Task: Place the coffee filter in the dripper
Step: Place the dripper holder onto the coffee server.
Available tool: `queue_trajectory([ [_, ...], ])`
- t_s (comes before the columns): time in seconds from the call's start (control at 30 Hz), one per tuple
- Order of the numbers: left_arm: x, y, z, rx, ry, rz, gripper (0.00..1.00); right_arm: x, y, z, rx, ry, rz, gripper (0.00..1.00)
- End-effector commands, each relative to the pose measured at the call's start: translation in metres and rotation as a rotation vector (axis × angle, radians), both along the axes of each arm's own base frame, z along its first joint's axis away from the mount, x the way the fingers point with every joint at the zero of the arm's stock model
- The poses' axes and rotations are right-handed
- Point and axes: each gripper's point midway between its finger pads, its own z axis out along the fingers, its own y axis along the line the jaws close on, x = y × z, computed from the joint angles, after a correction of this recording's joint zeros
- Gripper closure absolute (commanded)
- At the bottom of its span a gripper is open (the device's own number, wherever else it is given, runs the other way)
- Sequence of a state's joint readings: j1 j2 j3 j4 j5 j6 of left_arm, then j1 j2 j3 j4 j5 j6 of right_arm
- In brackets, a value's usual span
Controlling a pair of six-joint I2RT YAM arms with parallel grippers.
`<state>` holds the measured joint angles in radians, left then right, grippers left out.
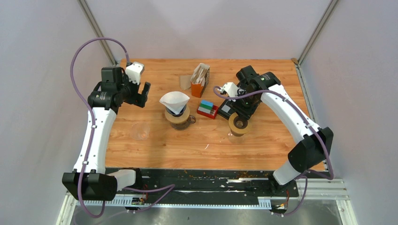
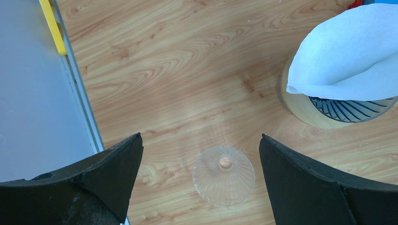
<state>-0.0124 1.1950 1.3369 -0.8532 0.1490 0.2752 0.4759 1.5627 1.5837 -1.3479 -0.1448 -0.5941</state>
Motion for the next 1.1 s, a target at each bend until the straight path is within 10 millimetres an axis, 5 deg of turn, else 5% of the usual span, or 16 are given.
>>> queue_trajectory([
  [0.0, 0.000, 0.000, 0.011, 0.007, -0.043, -0.018, 0.00, 0.013, 0.001, 0.003, 0.014, 0.000, 0.013, 0.88],
  [1.07, -0.006, 0.005, 0.004, 0.033, -0.036, -0.012, 0.00, 0.018, -0.007, -0.031, -0.062, 0.069, 0.005, 0.77],
])
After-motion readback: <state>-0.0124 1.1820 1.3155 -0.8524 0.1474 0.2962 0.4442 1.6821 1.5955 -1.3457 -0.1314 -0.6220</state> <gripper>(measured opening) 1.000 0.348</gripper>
